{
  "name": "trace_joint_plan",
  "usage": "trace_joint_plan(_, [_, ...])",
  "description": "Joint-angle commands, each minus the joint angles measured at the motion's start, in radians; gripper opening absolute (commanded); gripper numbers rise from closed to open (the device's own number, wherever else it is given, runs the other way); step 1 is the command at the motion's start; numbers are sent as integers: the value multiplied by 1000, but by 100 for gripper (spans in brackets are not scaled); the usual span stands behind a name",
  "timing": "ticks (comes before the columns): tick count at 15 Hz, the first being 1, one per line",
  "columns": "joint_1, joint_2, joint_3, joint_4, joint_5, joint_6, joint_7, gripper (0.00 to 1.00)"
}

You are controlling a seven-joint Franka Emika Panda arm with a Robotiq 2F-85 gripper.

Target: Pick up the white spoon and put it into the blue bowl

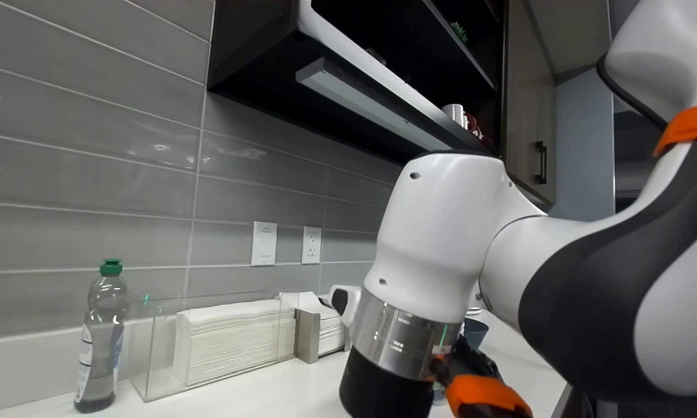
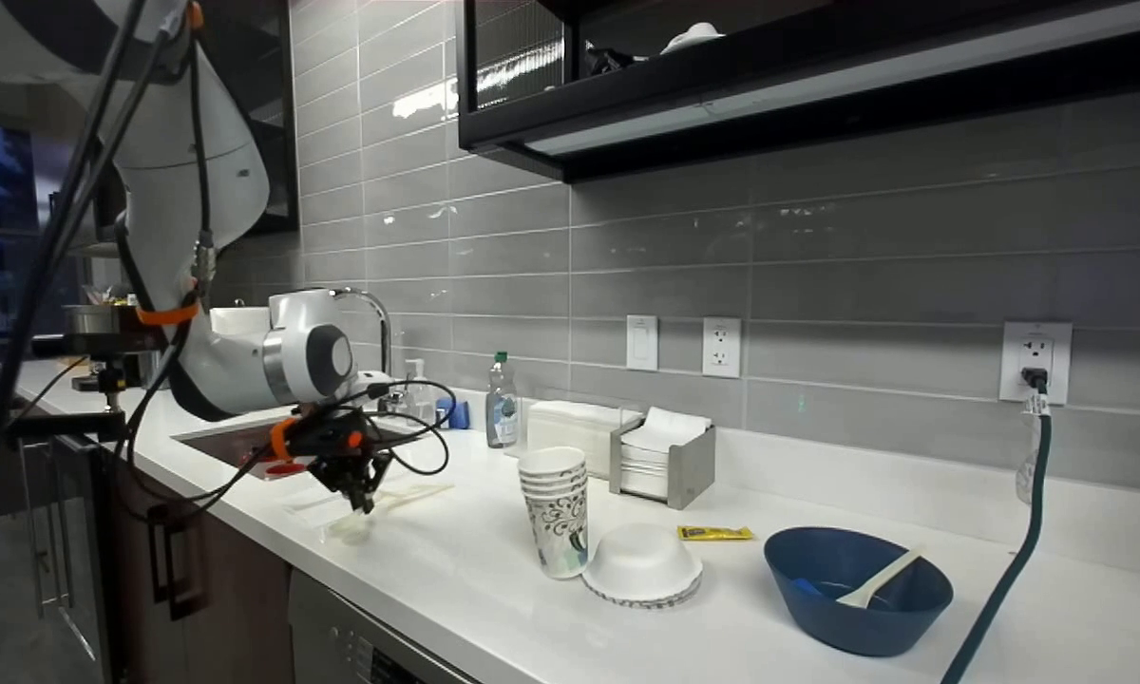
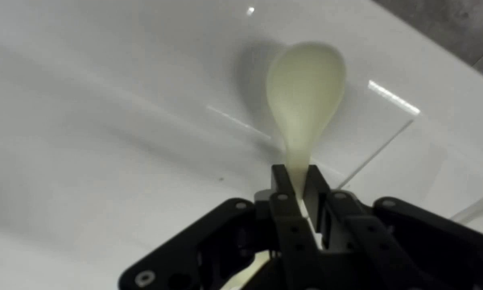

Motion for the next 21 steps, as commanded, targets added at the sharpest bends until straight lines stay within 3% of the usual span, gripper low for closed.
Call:
trace_joint_plan(1, [-56, -199, -36, -94, 49, 46, 14, 3])
trace_joint_plan(5, [-127, -411, -113, -174, 32, 23, 60, 3])
trace_joint_plan(8, [-234, -541, -154, -234, -31, 19, 111, 3])
trace_joint_plan(9, [-237, -437, -88, -162, 70, 27, 8, 13])
trace_joint_plan(11, [-286, -506, -102, -203, 61, 28, 10, 13])
trace_joint_plan(12, [-291, -523, -103, -216, 62, 28, 13, 3])
trace_joint_plan(13, [-331, -513, -74, -207, 44, 46, 47, 3])
trace_joint_plan(14, [-358, -505, -100, -175, -38, 65, 137, 3])
trace_joint_plan(18, [-529, -499, -175, -101, -53, 79, 134, 3])
trace_joint_plan(21, [-714, -416, -189, -20, -115, 107, 188, 3])
